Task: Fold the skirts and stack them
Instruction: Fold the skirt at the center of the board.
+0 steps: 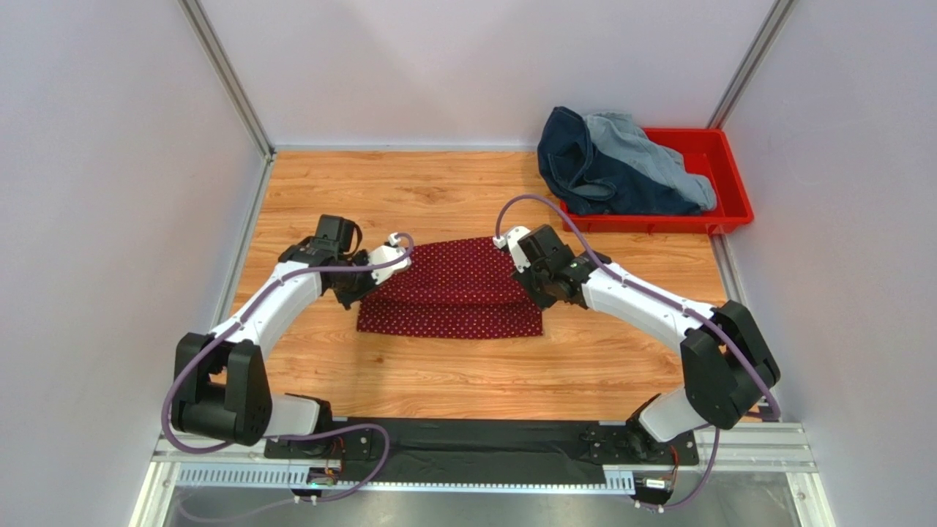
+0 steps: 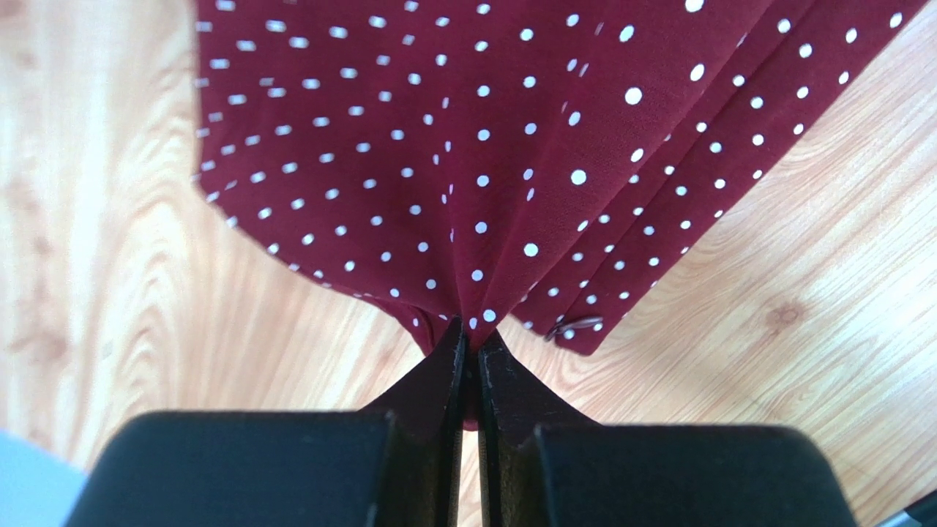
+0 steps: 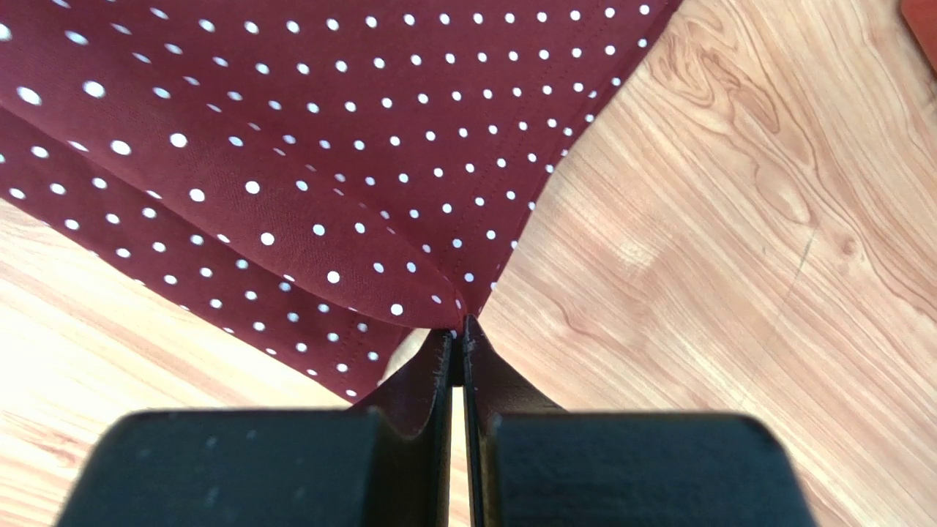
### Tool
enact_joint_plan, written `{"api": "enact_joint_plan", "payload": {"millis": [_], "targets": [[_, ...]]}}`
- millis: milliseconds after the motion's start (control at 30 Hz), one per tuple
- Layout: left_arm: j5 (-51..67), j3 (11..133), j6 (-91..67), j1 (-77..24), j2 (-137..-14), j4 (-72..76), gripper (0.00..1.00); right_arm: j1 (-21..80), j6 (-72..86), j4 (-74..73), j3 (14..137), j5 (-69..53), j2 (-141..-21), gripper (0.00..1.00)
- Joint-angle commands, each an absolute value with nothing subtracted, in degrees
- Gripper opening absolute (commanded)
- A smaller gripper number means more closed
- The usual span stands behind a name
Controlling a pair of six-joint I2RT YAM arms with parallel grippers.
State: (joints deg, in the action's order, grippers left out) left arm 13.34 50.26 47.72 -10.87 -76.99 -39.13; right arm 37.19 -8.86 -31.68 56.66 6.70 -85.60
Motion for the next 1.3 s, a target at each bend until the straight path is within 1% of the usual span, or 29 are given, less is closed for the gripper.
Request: {"api": "enact_joint_plan", "payload": {"millis": [0,167,300,400,467,567,733,800,833,867,900,933,967,1000,1033,1067,1100,1133,1233,1267], "targets": [[12.2,54.5,48.7,-10.8,-73.5,-41.3,0.09,37.3,-9.8,-34.9,61.3,10.4,-82.9,0.00],[12.0,58.4,49.7,-10.8,-69.8,-43.9,0.09,37.3,-12.2,-39.8,65.7,12.5,-79.7,0.00],[11.9,59.2,49.7,-10.8,-67.4,-44.9,0.09,37.6,-10.6,-41.2,65.0,9.4,-76.5,0.00],[13.2,55.7,50.9,-10.8,-66.4,-45.5,0.09,38.1,-8.1,-41.0,60.7,7.1,-75.3,0.00],[12.9,51.3,52.4,-10.8,-66.4,-44.5,0.09,38.3,-6.7,-39.9,56.5,5.5,-75.8,0.00],[12.7,46.3,52.9,-11.0,-68.1,-42.1,0.10,38.4,-4.4,-35.8,51.5,3.2,-77.0,0.00],[11.0,43.1,52.8,-11.1,-72.8,-37.9,0.11,38.7,-2.3,-32.3,49.6,1.2,-80.4,0.01],[11.2,42.7,52.8,-11.1,-73.8,-37.5,0.14,38.6,-2.5,-31.7,49.1,1.8,-80.8,0.04],[11.6,42.6,52.6,-11.1,-73.8,-37.6,0.15,38.7,-2.6,-31.7,49.0,2.6,-80.6,0.09],[11.9,42.5,52.6,-11.1,-73.8,-37.7,0.18,38.7,-2.5,-31.9,48.8,2.7,-80.4,0.16],[12.5,42.4,52.7,-11.1,-73.3,-38.0,0.27,38.7,-2.5,-32.0,48.6,2.7,-80.2,0.25],[12.9,42.5,53.2,-11.1,-73.0,-39.4,0.34,38.7,-2.6,-32.3,48.6,1.5,-79.3,0.34],[14.1,42.7,53.7,-11.1,-72.6,-40.4,0.41,38.8,-2.6,-32.7,48.7,1.0,-78.8,0.47],[14.9,43.0,54.3,-11.1,-71.6,-42.1,0.53,39.0,-2.5,-34.3,49.1,1.0,-78.1,0.51],[15.8,44.1,54.9,-11.1,-71.0,-46.2,0.55,39.3,-2.5,-35.4,49.4,-0.9,-76.6,0.55],[16.7,44.7,56.1,-11.1,-70.4,-48.2,0.65,39.5,-3.0,-36.6,50.4,-1.3,-75.2,0.59],[18.5,45.4,56.4,-11.1,-68.9,-50.2,0.69,40.2,-3.5,-39.3,51.0,-1.5,-74.0,0.60],[19.4,47.0,57.0,-11.1,-68.2,-54.5,0.75,40.3,-3.8,-40.2,51.5,-2.2,-72.5,0.60],[24.5,51.3,59.9,-11.1,-66.4,-63.0,0.75,40.3,-4.9,-39.6,53.1,-7.3,-65.3,0.61],[27.0,52.2,59.6,-11.1,-66.2,-63.5,0.75,40.3,-4.5,-37.9,52.7,-8.9,-62.8,0.62]]}}
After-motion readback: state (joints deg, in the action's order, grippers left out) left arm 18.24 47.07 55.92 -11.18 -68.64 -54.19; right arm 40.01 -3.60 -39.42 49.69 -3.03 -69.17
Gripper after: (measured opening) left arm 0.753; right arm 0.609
